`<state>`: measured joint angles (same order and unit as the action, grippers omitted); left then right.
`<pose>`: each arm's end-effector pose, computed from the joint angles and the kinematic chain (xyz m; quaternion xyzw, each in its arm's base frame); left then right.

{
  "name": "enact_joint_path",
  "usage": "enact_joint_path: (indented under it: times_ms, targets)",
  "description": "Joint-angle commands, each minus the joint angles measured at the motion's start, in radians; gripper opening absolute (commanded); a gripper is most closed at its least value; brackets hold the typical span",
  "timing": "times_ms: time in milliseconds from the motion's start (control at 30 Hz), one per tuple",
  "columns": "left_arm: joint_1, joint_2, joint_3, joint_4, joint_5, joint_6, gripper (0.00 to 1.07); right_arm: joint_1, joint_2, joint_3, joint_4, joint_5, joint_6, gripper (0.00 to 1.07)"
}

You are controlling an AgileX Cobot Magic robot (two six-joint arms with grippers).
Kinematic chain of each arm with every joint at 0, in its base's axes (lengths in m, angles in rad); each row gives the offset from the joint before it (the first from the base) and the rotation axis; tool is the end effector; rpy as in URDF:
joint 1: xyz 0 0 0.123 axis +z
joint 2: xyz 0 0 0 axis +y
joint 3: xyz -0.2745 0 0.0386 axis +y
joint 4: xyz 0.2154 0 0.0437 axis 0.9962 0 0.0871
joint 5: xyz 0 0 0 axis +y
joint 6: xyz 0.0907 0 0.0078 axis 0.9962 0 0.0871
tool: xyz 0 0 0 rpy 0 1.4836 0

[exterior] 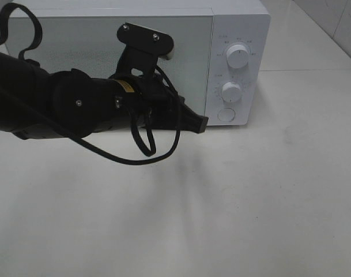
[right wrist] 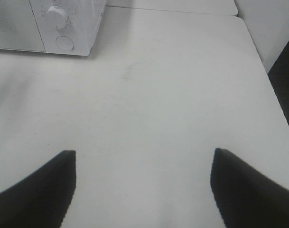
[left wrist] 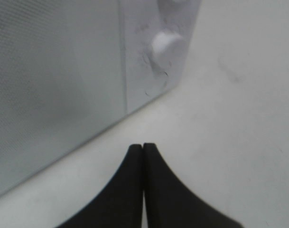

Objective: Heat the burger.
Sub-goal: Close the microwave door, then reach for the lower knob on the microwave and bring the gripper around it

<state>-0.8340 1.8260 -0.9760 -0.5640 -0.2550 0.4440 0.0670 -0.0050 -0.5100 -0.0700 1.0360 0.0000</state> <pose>0.2500 -0.2574 0.1989 0.2789 0.8243 -0.1689 0.4629 -0.0259 -0.0072 0.2661 -0.0270 0.8418 -0.0169 0.5389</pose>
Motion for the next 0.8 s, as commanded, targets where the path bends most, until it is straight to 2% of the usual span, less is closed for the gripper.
enact_joint_path:
  times_ms: [33, 133, 200, 233, 267, 300, 333, 367, 400, 433, 467, 500, 800]
  targets:
    - [0.003, -0.037, 0.004, 0.026, 0.208, -0.002, 0.00, -0.005, -0.026, 0.004, 0.002, -0.007, 0.000, 0.76]
    - [0.010, -0.042, 0.004, 0.025, 0.255, -0.007, 0.00, -0.005, -0.026, 0.004, 0.002, -0.007, 0.000, 0.76]
    - [0.058, -0.066, 0.002, 0.024, 0.420, -0.025, 0.01, -0.005, -0.026, 0.004, 0.002, -0.007, 0.000, 0.76]
    - [0.058, -0.066, 0.002, 0.024, 0.420, -0.025, 0.01, -0.005, -0.026, 0.004, 0.002, -0.007, 0.000, 0.76]
    - [0.076, -0.075, 0.002, 0.024, 0.462, -0.035, 0.06, -0.005, -0.026, 0.004, 0.002, -0.007, 0.000, 0.76]
    - [0.108, -0.092, 0.002, 0.024, 0.535, -0.058, 0.21, -0.005, -0.026, 0.004, 0.002, -0.007, 0.000, 0.76]
    - [0.108, -0.092, 0.002, 0.024, 0.535, -0.058, 0.21, -0.005, -0.026, 0.004, 0.002, -0.007, 0.000, 0.76]
    - [0.127, -0.103, 0.002, 0.024, 0.574, -0.072, 0.34, -0.005, -0.026, 0.004, 0.002, -0.007, 0.000, 0.75]
    - [0.165, -0.124, 0.002, 0.025, 0.650, -0.093, 0.65, -0.005, -0.026, 0.004, 0.002, -0.007, 0.000, 0.75]
    - [0.165, -0.124, 0.002, 0.025, 0.650, -0.093, 0.65, -0.005, -0.026, 0.004, 0.002, -0.007, 0.000, 0.75]
    - [0.185, -0.135, 0.002, 0.024, 0.682, -0.113, 0.81, -0.005, -0.026, 0.004, 0.002, -0.007, 0.000, 0.75]
    - [0.220, -0.158, 0.002, 0.027, 0.761, -0.151, 1.01, -0.005, -0.026, 0.004, 0.002, -0.007, 0.000, 0.75]
    - [0.354, -0.268, 0.002, 0.076, 1.011, -0.154, 0.98, -0.005, -0.026, 0.004, 0.002, -0.007, 0.000, 0.75]
